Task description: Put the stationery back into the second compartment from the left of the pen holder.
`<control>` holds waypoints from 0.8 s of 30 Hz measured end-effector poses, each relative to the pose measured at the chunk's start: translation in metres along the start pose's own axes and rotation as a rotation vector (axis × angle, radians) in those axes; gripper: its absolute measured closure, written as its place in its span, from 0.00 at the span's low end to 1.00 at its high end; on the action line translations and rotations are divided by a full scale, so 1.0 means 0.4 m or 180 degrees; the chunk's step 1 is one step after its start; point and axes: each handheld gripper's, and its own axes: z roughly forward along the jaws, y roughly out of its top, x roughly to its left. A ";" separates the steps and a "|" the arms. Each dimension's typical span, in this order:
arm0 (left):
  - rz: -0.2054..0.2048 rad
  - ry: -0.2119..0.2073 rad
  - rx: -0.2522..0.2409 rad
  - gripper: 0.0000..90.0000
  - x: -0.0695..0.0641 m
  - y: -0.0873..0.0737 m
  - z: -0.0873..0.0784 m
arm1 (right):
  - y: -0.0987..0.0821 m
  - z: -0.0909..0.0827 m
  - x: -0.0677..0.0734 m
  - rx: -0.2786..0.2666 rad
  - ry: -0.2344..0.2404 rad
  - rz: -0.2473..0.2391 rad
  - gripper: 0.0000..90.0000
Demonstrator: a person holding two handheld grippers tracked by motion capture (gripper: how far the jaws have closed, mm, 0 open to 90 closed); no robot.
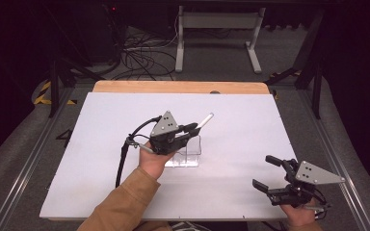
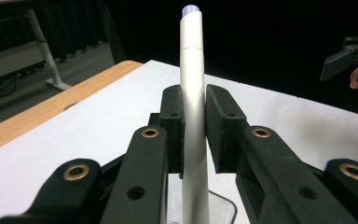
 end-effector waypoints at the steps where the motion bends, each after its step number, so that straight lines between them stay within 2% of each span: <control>1: 0.0002 0.0010 -0.0005 0.87 0.003 -0.003 0.000 | 0.000 0.000 0.000 0.0007 -0.0001 0.0006 0.11; 4: 0.0011 0.0059 0.0013 0.87 0.010 -0.009 0.000 | 0.000 0.001 0.001 0.0012 0.0007 0.0001 0.11; 7: -0.0040 0.0093 0.0012 0.87 0.015 -0.015 -0.003 | 0.001 0.000 0.001 0.0012 0.0001 -0.0001 0.11; 15: -0.0001 0.0167 0.0074 0.87 0.020 -0.027 0.000 | 0.001 0.001 0.001 0.0016 0.0012 -0.0006 0.11; 18: -0.0043 0.0169 0.0090 0.87 0.020 -0.033 0.002 | 0.002 0.002 0.000 0.0001 0.0020 -0.0021 0.11; 24: -0.0040 0.0159 0.0082 0.87 0.015 -0.040 0.000 | 0.005 0.009 0.000 0.0010 0.0049 -0.0029 0.11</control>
